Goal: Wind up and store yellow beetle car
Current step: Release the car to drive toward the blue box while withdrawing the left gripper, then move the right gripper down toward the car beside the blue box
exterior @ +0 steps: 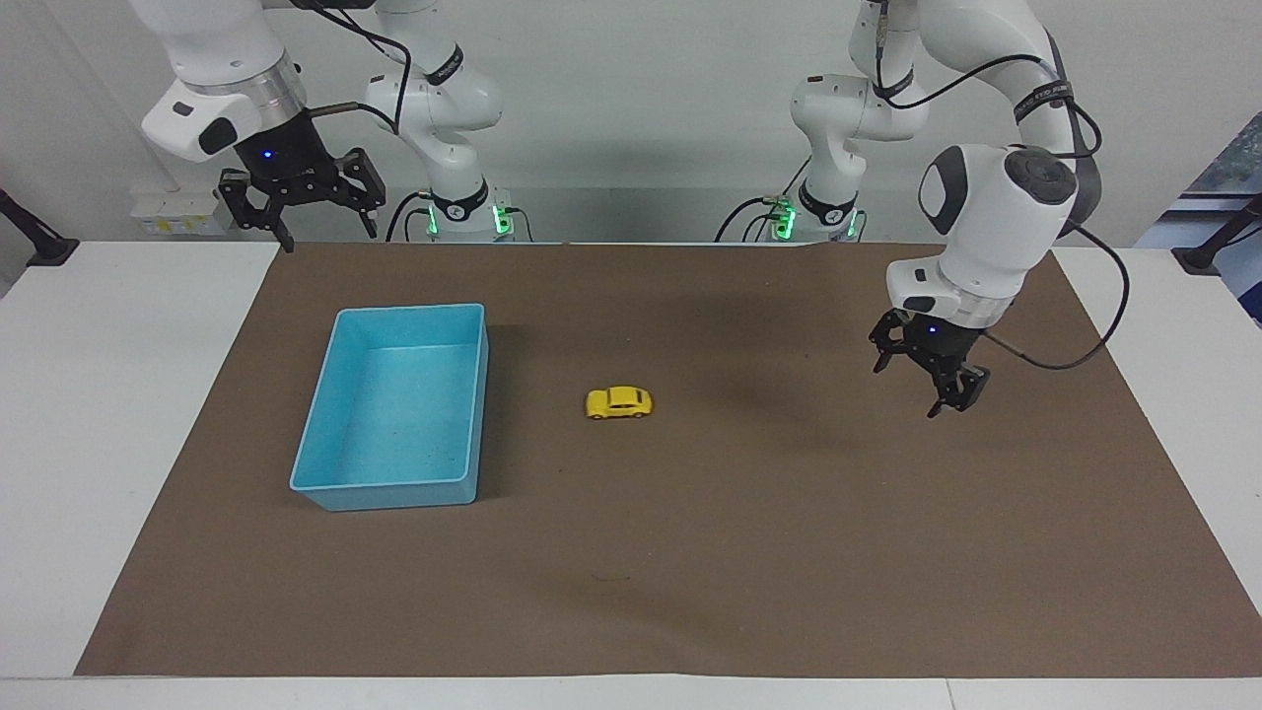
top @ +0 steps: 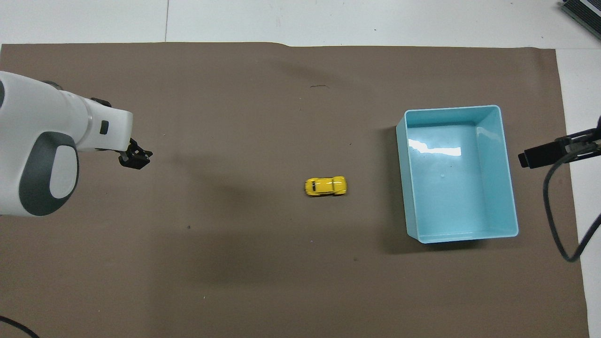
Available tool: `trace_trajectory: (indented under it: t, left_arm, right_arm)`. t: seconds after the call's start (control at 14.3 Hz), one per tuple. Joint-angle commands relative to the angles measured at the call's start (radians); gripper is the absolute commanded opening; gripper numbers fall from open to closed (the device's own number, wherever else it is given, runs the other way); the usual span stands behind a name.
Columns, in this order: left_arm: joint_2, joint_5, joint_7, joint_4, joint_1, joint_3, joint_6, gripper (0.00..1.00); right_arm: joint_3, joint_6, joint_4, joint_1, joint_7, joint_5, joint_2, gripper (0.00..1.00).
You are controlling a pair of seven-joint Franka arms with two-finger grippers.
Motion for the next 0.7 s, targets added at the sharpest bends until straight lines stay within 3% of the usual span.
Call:
trace_trajectory:
  t: [0.0, 0.14, 0.42, 0.63]
  left_arm:
    - [-0.002, 0.008, -0.204, 0.075, 0.044, -0.012, -0.053, 1.00]
    - [0.001, 0.006, -0.398, 0.122, 0.049, -0.012, -0.129, 1.00]
    - [-0.002, 0.006, -0.487, 0.265, 0.079, -0.012, -0.335, 1.00]
    - [-0.046, 0.006, -0.690, 0.285, 0.099, -0.012, -0.397, 1.00]
  right_arm:
    - [0.012, 0.010, -0.010, -0.005, 0.020, 0.018, -0.008, 1.00]
    - [0.014, 0.012, -0.012, -0.001, 0.014, 0.020, -0.008, 1.00]
    - [0.017, 0.012, -0.021, 0.015, 0.006, 0.063, -0.012, 1.00]
    - [0.018, 0.016, -0.048, 0.039, -0.049, 0.064, -0.032, 1.00]
